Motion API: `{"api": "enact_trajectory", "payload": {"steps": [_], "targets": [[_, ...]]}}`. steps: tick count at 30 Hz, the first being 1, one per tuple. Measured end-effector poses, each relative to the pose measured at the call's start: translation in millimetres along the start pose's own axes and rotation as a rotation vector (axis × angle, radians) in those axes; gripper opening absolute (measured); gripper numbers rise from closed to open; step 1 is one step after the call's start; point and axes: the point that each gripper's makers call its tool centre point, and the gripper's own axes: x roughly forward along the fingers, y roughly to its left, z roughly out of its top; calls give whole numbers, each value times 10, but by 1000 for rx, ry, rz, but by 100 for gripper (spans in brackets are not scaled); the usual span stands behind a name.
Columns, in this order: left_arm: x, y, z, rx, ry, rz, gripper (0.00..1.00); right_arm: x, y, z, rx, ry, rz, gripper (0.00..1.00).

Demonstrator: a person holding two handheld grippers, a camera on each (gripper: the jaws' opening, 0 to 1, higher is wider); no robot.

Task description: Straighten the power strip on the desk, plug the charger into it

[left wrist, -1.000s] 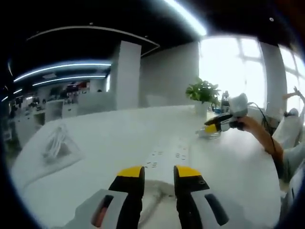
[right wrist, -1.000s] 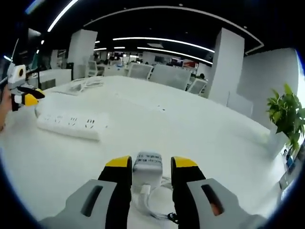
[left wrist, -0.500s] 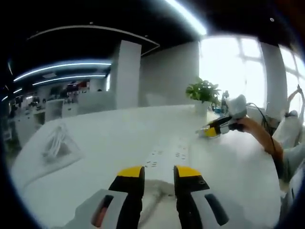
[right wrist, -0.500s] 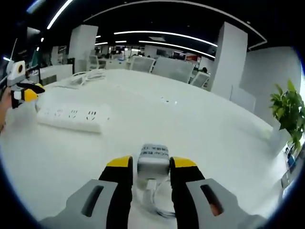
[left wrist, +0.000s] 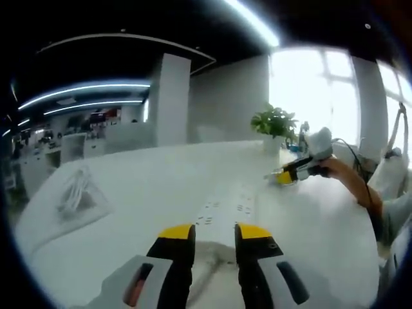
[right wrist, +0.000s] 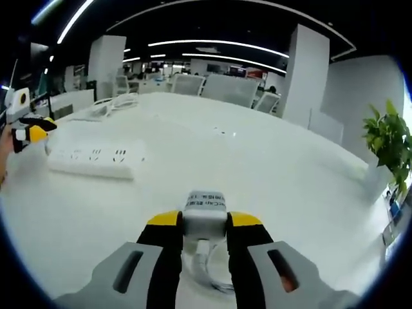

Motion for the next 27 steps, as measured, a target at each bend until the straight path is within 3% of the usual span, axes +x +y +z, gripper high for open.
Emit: {"api": "enact_trajectory", "payload": {"steps": [27], "targets": [[-5, 6, -16, 5, 9, 1, 25, 4, 40, -15, -46, -3, 20, 26]]}}
